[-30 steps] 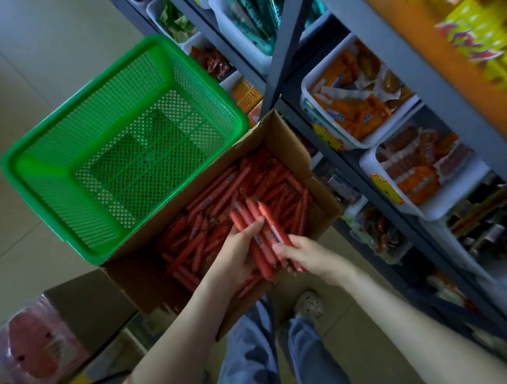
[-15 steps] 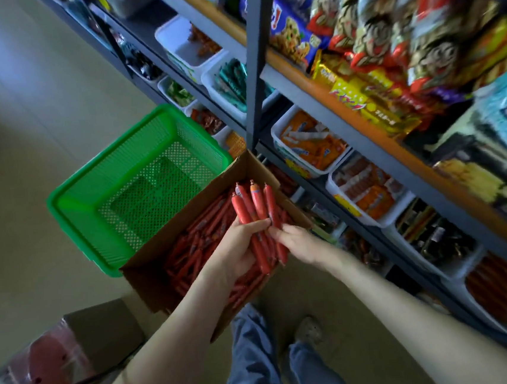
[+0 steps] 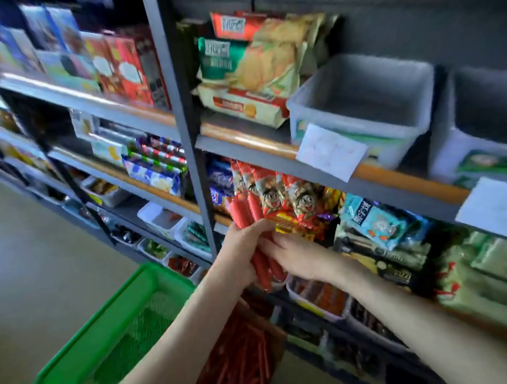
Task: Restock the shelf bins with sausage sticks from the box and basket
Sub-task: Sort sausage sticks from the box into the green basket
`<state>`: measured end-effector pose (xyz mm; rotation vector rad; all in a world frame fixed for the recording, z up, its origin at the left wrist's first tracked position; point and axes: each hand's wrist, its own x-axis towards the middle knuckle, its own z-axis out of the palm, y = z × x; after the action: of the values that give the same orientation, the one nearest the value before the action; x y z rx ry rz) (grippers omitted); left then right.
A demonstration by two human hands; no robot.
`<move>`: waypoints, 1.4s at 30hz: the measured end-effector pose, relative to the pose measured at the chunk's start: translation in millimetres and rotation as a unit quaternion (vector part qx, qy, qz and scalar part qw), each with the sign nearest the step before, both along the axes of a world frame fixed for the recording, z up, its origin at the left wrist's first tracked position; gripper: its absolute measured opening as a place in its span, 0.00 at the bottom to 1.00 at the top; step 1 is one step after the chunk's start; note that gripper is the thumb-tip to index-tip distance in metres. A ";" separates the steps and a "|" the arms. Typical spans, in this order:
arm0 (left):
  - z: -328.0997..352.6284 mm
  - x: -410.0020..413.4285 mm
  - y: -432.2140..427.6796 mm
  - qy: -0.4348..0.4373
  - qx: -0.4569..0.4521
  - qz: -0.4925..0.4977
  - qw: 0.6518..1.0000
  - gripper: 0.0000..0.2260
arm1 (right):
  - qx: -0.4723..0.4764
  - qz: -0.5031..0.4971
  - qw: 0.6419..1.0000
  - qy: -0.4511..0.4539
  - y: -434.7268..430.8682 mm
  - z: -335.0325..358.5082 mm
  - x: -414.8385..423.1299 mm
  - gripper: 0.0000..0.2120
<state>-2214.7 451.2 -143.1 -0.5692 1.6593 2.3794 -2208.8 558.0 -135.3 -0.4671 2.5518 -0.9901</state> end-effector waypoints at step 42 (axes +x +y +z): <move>86.1 -33.0 52.2 0.073 0.006 -0.148 0.986 0.10 | -0.208 -0.153 0.966 0.023 43.0 71.8 -16.0 0.14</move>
<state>-2247.7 503.4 -57.0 -0.1353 1.6514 2.2557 -2224.9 601.0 -63.5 -0.2021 2.5003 -1.6605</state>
